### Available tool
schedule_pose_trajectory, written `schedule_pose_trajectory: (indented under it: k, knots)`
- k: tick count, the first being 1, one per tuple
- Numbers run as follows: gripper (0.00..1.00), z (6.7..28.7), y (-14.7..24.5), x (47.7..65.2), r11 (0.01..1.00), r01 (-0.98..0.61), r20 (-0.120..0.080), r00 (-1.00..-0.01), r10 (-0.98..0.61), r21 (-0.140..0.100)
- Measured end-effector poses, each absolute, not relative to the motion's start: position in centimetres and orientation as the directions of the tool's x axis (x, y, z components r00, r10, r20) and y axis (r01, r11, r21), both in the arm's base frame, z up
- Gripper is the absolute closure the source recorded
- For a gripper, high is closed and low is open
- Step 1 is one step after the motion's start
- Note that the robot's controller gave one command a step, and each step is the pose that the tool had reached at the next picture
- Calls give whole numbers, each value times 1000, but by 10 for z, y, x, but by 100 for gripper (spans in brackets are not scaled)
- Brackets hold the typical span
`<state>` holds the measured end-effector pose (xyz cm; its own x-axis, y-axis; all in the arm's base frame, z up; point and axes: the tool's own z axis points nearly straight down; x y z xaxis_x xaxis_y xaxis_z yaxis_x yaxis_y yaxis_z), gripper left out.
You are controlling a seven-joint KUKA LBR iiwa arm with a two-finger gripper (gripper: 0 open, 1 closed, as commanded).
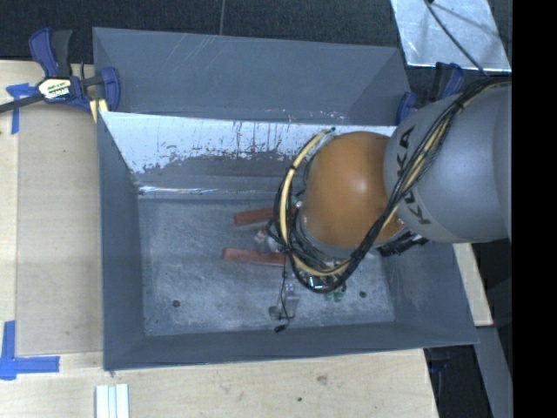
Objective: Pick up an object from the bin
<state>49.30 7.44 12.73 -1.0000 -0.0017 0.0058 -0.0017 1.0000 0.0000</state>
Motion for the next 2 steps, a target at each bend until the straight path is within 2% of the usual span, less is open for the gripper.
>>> schedule_pose_trajectory:
  k: [1,2]
  knots:
    - [0,70,80,569,984,-176,-6,-984,-176,1]
    - [100,71,79,568,985,-173,-6,-985,-173,1]
